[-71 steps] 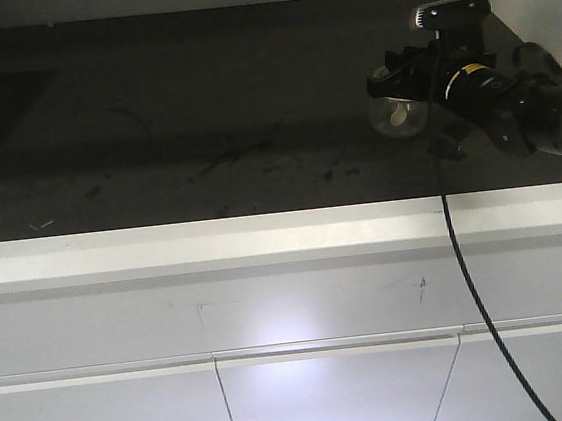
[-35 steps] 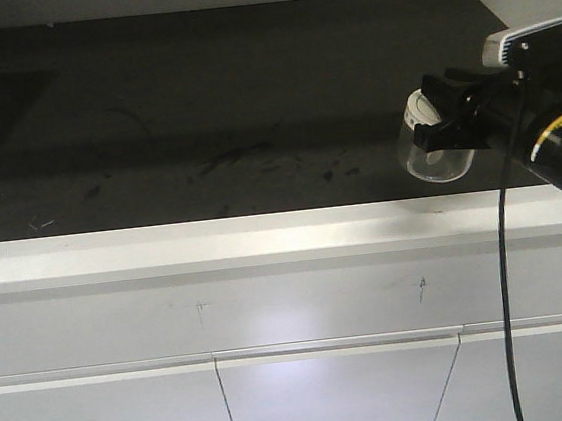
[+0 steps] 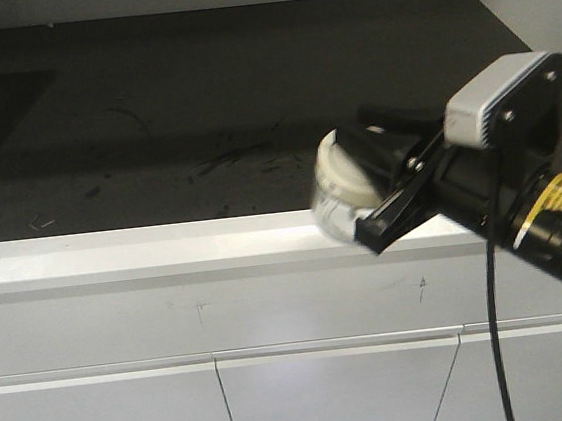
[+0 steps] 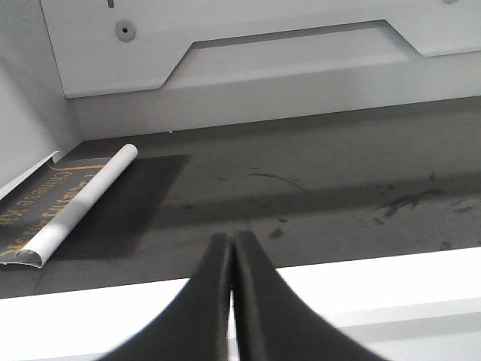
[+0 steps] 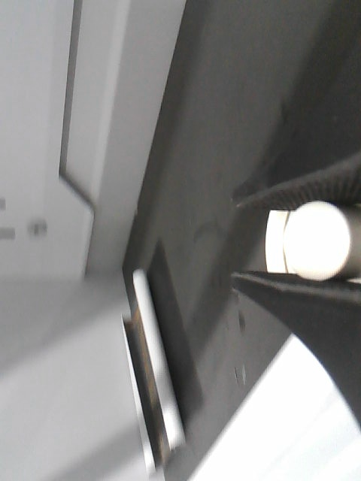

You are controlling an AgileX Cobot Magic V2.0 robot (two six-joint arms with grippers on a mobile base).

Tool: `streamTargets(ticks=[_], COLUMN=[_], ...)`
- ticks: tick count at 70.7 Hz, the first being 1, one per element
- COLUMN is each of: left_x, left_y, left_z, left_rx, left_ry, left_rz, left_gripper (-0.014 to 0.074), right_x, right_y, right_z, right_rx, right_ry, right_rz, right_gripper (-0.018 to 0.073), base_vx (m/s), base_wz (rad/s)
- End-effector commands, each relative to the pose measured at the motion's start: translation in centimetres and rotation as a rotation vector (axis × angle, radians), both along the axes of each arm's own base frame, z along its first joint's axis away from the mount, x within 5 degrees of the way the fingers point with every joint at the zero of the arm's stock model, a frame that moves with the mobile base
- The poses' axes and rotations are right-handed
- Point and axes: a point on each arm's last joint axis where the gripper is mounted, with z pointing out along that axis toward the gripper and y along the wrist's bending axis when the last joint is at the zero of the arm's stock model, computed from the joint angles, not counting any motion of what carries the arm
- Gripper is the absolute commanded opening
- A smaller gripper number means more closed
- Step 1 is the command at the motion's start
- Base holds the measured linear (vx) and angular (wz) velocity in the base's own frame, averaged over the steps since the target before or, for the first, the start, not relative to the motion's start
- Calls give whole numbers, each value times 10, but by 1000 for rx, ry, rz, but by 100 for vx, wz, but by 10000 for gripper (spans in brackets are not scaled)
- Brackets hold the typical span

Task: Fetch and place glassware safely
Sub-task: 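Close the right gripper on the jar lid and lift it out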

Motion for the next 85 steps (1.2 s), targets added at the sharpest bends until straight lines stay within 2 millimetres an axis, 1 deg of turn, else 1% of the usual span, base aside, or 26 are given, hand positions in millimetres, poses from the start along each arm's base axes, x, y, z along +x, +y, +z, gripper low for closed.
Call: streamTargets(ticks=[1, 12, 22, 85], left_x=[0, 0, 0, 0], left_y=[-2, -2, -2, -2], left_z=[14, 14, 14, 14], left_rx=[-15, -15, -15, -15], left_ry=[-86, -86, -86, -86], left_rz=[-18, -18, -18, -18], left_gripper=[-7, -7, -7, -7], right_x=[-15, -33, -43, -43], right_y=[13, 36, 46, 46], right_z=[22, 22, 21, 21], right_rx=[68, 70, 66, 65], right_ry=[-86, -79, -71, -72], right_rz=[88, 199, 254, 253], right_gripper=[-3, -3, -3, -3], base_vx=[0, 0, 0, 0], base_wz=[0, 0, 0, 0])
